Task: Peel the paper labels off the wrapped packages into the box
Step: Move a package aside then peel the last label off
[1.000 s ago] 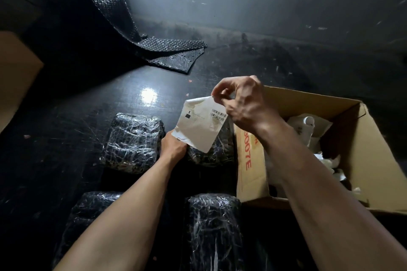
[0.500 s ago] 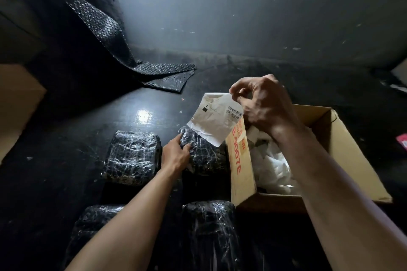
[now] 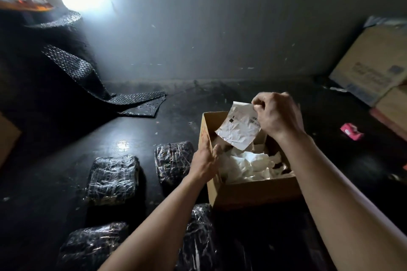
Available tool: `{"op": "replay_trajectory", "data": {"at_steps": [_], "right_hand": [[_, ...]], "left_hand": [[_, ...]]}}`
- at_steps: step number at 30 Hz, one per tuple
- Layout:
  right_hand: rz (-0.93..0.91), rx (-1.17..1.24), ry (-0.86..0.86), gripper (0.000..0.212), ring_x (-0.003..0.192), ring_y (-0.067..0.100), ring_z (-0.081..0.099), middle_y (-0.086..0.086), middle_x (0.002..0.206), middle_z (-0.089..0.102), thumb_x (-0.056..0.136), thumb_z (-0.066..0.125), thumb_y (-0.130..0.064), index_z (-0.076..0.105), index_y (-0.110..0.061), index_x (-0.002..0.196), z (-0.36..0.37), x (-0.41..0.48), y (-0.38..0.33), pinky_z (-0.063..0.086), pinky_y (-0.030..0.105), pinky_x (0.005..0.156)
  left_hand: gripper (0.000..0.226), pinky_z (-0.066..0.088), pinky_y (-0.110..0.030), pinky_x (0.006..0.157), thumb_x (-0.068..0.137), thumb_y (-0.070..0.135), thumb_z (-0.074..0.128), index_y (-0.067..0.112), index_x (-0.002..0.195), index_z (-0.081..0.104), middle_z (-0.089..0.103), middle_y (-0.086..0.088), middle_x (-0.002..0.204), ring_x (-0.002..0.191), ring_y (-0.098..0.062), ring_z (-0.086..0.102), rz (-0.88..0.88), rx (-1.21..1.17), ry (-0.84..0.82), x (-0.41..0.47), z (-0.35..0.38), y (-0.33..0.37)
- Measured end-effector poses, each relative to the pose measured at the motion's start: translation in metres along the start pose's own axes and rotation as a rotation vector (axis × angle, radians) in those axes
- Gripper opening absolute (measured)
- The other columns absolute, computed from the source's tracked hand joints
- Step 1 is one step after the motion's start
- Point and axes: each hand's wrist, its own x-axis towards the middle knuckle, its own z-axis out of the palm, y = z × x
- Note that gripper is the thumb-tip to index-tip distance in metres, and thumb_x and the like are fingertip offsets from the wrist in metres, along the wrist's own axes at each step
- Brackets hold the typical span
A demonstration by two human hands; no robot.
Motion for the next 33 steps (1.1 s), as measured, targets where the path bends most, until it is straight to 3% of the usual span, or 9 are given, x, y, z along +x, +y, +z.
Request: {"op": "replay_trajectory", "data": {"at_steps": [4, 8, 10, 12, 15, 20, 26, 30, 33], "right_hand": [[0.021, 0.023, 0.004, 0.012, 0.102, 0.03, 0.063, 0.0, 0.098, 0.076, 0.093, 0.061, -0.024, 0.072, -0.027, 0.096, 0.01, -0.004, 0.03, 0.053, 0.044, 0.087], [0.039, 0.047, -0.053, 0.027, 0.112, 0.03, 0.061, 0.002, 0.108, 0.076, 0.093, 0.063, -0.023, 0.07, -0.032, 0.118, 0.027, -0.002, 0.057, 0.051, 0.043, 0.093], [0.057, 0.042, -0.1, 0.035, 0.113, 0.03, 0.061, 0.003, 0.108, 0.076, 0.09, 0.065, -0.021, 0.066, -0.031, 0.124, 0.039, -0.003, 0.069, 0.051, 0.041, 0.091], [0.062, 0.042, -0.111, 0.019, 0.107, 0.03, 0.064, 0.005, 0.101, 0.075, 0.089, 0.068, -0.02, 0.071, -0.027, 0.107, 0.05, -0.005, 0.079, 0.052, 0.039, 0.084], [0.101, 0.133, -0.161, 0.006, 0.102, 0.03, 0.063, 0.007, 0.094, 0.074, 0.09, 0.069, -0.02, 0.073, -0.022, 0.085, 0.063, -0.006, 0.088, 0.055, 0.039, 0.08], [0.11, 0.141, -0.278, 0.007, 0.118, 0.03, 0.049, 0.004, 0.115, 0.059, 0.088, 0.069, -0.025, 0.073, -0.028, 0.083, 0.081, -0.006, 0.1, 0.046, 0.054, 0.097], [0.042, 0.168, -0.309, 0.013, 0.098, 0.028, 0.064, 0.0, 0.085, 0.071, 0.086, 0.068, -0.022, 0.059, -0.028, 0.077, 0.093, 0.007, 0.102, 0.051, 0.048, 0.089], [0.015, 0.182, -0.329, 0.016, 0.099, 0.026, 0.062, -0.001, 0.086, 0.071, 0.085, 0.07, -0.024, 0.055, -0.029, 0.085, 0.098, 0.015, 0.101, 0.051, 0.046, 0.088], [-0.012, 0.177, -0.322, 0.012, 0.104, 0.026, 0.058, 0.002, 0.094, 0.069, 0.086, 0.07, -0.022, 0.063, -0.028, 0.079, 0.103, 0.017, 0.103, 0.051, 0.048, 0.088]], "left_hand": [[0.069, 0.04, -0.036, 0.108, 0.106, 0.04, 0.038, 0.018, 0.162, 0.004, 0.042, -0.022, 0.155, 0.135, -0.039, 0.049, -0.059, 0.029, -0.036, 0.002, 0.019, -0.005], [0.06, 0.036, -0.029, 0.106, 0.109, 0.034, 0.032, 0.024, 0.161, 0.007, 0.035, -0.013, 0.161, 0.14, -0.037, 0.044, -0.107, -0.023, 0.047, -0.003, 0.036, -0.009], [0.057, 0.034, -0.018, 0.096, 0.109, 0.035, 0.033, 0.028, 0.161, 0.011, 0.038, -0.009, 0.16, 0.14, -0.032, 0.045, -0.118, -0.097, 0.095, -0.005, 0.042, -0.01], [0.056, 0.031, -0.013, 0.092, 0.108, 0.036, 0.036, 0.033, 0.16, 0.014, 0.042, -0.006, 0.157, 0.14, -0.027, 0.045, -0.142, -0.152, 0.122, -0.004, 0.045, -0.012], [0.056, 0.035, -0.022, 0.107, 0.107, 0.041, 0.039, 0.039, 0.159, 0.017, 0.04, -0.002, 0.158, 0.142, -0.025, 0.044, -0.174, -0.152, 0.139, -0.003, 0.045, -0.012], [0.054, 0.037, -0.028, 0.113, 0.105, 0.044, 0.042, 0.044, 0.156, 0.024, 0.047, 0.0, 0.154, 0.139, -0.021, 0.048, -0.194, -0.134, 0.17, -0.005, 0.046, -0.012], [0.054, 0.04, -0.027, 0.103, 0.105, 0.046, 0.042, 0.047, 0.155, 0.023, 0.047, 0.002, 0.154, 0.137, -0.022, 0.05, -0.187, -0.092, 0.173, -0.008, 0.045, -0.005], [0.055, 0.047, -0.029, 0.092, 0.101, 0.051, 0.046, 0.057, 0.151, 0.023, 0.062, -0.001, 0.141, 0.122, -0.02, 0.061, -0.186, -0.102, 0.184, -0.007, 0.045, -0.009], [0.054, 0.046, -0.031, 0.104, 0.102, 0.048, 0.047, 0.058, 0.15, 0.024, 0.056, 0.005, 0.147, 0.128, -0.017, 0.058, -0.203, -0.117, 0.193, -0.008, 0.045, -0.007]]}}
